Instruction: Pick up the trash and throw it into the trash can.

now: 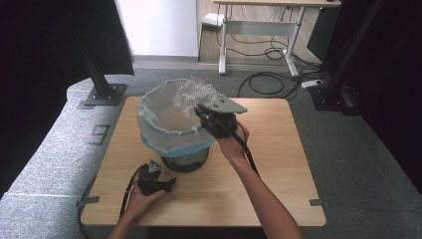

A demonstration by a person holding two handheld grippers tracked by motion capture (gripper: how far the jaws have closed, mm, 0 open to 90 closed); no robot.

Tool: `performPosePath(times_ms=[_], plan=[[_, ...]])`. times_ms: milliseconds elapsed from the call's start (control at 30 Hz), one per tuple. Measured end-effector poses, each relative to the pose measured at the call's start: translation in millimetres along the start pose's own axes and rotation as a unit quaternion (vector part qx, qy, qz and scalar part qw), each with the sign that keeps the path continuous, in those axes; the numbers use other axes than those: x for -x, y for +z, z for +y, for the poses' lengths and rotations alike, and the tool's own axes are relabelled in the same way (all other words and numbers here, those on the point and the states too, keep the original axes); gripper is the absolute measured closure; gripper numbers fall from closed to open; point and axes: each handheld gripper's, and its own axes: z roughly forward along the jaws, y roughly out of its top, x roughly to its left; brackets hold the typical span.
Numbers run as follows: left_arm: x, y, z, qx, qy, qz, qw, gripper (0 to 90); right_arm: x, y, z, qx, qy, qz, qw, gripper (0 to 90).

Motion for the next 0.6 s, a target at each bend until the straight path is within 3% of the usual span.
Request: performPosePath(times_ms=[267, 600], plan=[[0.0, 0.0, 0.0, 0.000, 0.000, 0.000, 1.0000, 15.6, -7.6, 12.3, 4.9, -0.014, -0.014, 0.009, 0.9998, 79.0], [0.0, 0.0, 0.0, 0.000, 0.000, 0.000, 1.0000, 15.6, -8.1, 19.3, 6.1, -0.016, -0.002, 0.017, 0.9997, 78.9]])
